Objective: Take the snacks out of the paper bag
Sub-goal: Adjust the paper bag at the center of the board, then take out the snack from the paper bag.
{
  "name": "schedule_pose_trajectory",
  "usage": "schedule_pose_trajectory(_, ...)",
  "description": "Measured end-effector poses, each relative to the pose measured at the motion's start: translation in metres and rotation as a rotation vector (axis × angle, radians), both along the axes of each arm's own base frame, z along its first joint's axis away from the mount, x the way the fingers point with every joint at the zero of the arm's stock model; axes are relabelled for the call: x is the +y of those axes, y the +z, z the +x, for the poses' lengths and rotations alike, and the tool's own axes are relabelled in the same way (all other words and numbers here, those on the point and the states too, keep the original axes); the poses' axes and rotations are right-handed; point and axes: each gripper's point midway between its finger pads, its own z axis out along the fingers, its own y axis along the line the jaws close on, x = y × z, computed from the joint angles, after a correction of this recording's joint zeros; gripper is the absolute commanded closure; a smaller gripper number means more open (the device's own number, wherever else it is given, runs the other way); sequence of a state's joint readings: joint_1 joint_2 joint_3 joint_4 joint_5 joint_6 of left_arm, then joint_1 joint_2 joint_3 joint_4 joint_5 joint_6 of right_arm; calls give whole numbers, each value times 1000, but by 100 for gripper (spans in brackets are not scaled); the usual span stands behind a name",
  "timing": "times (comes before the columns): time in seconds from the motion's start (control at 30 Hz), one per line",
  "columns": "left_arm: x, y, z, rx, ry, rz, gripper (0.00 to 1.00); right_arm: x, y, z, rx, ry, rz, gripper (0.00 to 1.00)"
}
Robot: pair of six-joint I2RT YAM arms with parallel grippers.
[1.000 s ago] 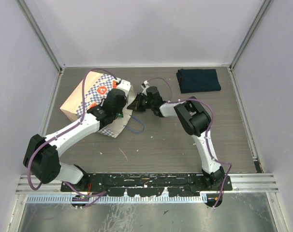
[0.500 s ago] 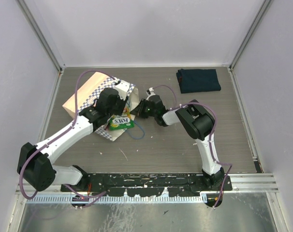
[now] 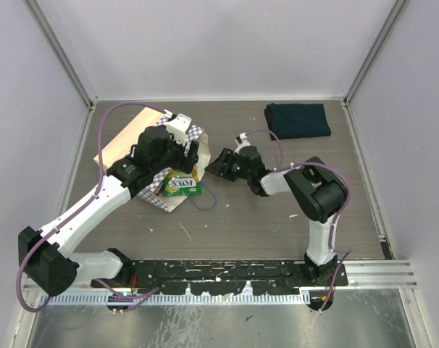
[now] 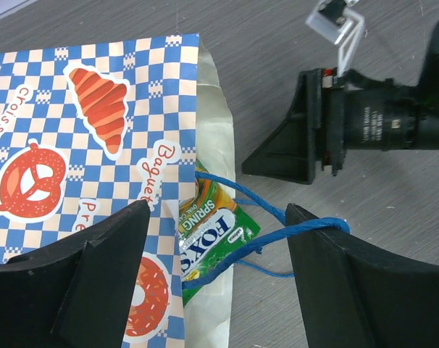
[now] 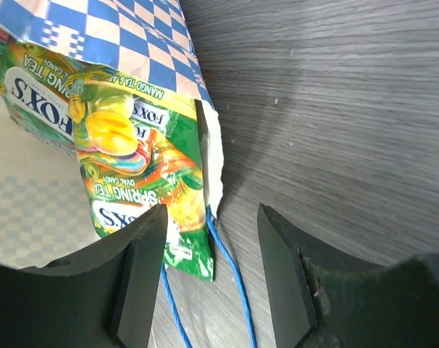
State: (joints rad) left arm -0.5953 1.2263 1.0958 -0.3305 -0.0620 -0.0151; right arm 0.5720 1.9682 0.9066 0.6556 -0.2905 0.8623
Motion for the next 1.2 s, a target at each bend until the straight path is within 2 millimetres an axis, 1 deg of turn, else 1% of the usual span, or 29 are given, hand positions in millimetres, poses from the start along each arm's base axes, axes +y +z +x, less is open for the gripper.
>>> schedule_pose_trajectory(0.1,-2,-3,0,9,-8,2,25,-13,8,-7,-42,7,-22,43)
schedule_pose_trajectory(0.17,-3,-7,1,16,-11,5,25,-12,15,-11,-79,44,-14,43)
schedule_pose_trajectory(0.27,-4,-9,2,23,-12,8,24,0,24,-21,-123,130,17,43)
schedule_pose_trajectory(0.37,-4,-8,3,18,-9,7,23,16,31,-30,-157,207,47,43)
schedule_pose_trajectory(0.5,-2,-7,4,14,5,7,23,35,33,-30,-176,257,62,44)
schedule_pose_trajectory(0.6,0,-4,4,10,21,-3,23,44,28,-24,-177,265,61,44)
schedule_pose_trajectory(0.83,5,2,4,-4,48,-10,23,45,1,-13,-140,228,23,44)
schedule_pose_trajectory(0.93,6,3,4,-8,53,-10,23,45,-10,-11,-120,222,9,44)
schedule_pose_trajectory(1.13,6,3,4,-8,54,-10,23,55,-13,-13,-125,241,21,47)
schedule_pose_trajectory(1.2,6,3,4,-8,54,-9,23,61,-12,-15,-129,252,36,52)
